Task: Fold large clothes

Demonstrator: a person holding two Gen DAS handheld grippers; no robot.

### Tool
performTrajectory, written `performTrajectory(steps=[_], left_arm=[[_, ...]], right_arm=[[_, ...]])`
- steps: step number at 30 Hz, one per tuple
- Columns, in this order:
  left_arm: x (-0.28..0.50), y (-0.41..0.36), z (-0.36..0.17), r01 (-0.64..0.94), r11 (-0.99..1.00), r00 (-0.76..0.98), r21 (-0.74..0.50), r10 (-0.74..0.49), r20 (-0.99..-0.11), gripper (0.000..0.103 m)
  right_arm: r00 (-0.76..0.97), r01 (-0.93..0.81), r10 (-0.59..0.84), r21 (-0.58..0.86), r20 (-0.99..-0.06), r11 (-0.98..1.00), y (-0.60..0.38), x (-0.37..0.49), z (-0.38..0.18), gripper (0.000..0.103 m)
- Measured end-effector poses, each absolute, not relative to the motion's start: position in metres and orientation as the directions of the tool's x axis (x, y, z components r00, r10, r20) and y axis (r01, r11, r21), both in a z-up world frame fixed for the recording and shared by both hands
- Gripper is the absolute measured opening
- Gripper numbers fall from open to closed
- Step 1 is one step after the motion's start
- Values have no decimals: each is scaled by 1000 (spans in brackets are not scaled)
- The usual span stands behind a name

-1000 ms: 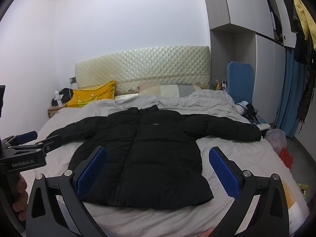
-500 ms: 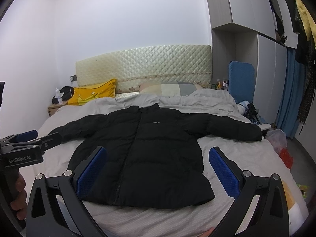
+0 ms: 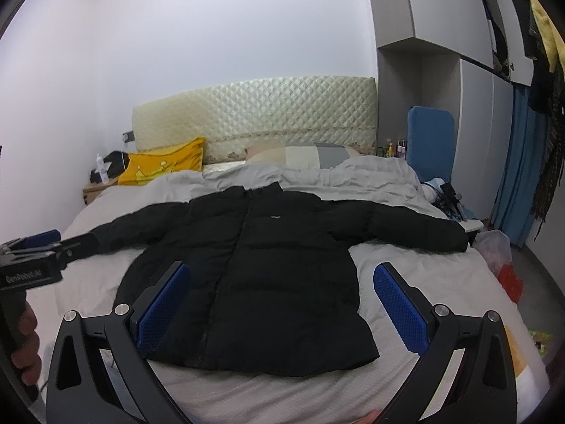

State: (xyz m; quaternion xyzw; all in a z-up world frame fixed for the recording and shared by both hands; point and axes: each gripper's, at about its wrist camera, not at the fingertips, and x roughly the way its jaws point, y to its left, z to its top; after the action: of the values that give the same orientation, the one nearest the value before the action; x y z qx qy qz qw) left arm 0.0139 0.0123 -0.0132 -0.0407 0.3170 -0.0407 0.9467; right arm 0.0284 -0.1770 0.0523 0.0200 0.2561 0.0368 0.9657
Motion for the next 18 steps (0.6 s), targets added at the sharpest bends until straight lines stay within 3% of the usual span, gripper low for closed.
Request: performTrajectory(steps=[7, 18], left_arm=[[56, 44, -45, 33, 995, 759, -96, -87, -645, 103], [132, 143, -159, -145, 976, 498, -164, -71, -864, 103]], right_arm=[[826, -96, 149, 124, -544, 988, -193, 59, 25, 103], [657, -127, 229, 194, -718, 973, -239, 138, -49, 103]])
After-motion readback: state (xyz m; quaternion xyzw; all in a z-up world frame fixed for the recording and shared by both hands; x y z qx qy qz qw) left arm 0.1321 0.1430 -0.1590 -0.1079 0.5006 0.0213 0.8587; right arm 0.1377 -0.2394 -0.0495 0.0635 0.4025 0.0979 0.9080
